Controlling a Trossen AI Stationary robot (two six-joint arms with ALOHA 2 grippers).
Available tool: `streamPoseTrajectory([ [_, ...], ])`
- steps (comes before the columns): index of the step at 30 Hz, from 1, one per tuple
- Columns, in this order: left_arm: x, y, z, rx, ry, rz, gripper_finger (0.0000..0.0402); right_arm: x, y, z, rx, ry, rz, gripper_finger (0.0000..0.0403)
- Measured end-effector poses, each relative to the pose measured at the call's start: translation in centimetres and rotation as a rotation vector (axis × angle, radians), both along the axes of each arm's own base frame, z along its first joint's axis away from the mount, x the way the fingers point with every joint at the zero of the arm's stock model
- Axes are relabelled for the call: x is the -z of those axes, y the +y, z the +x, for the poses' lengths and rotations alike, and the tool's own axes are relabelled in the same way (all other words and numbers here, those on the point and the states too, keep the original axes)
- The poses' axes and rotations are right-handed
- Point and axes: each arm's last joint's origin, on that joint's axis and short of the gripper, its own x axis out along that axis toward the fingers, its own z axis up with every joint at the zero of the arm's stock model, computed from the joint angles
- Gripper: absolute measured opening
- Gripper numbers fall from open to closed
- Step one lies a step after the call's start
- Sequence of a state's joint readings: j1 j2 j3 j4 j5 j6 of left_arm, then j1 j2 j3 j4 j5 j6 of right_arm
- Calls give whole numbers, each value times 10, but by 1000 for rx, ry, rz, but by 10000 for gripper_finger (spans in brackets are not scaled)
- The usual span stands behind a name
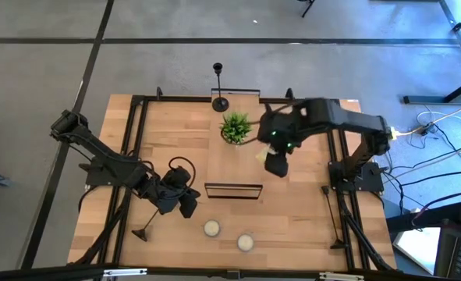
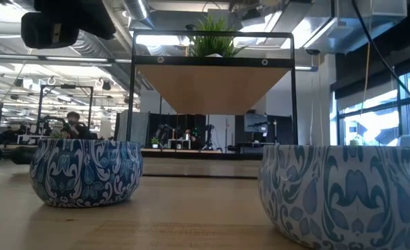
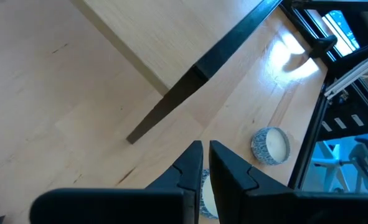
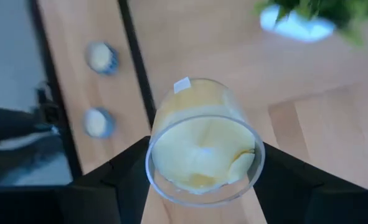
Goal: Pick & Place candle stick holders
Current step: Put the transparent scented candle on the shelf
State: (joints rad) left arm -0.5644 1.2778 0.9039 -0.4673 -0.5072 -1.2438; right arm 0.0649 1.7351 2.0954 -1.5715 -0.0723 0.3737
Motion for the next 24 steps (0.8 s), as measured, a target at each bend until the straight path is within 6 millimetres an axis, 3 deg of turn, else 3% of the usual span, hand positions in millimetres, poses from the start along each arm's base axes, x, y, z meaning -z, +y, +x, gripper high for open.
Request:
streamPoseTrajectory([
  [7, 0, 0, 0, 0, 1, 1, 22, 35, -5, 5, 46, 134, -152, 239],
  [14, 0, 1, 0, -6, 2, 11, 22, 46, -20, 12, 105, 117, -263, 239],
  [24, 0, 0, -1, -12, 0, 5, 22, 71, -29, 27, 54, 208, -255, 239],
])
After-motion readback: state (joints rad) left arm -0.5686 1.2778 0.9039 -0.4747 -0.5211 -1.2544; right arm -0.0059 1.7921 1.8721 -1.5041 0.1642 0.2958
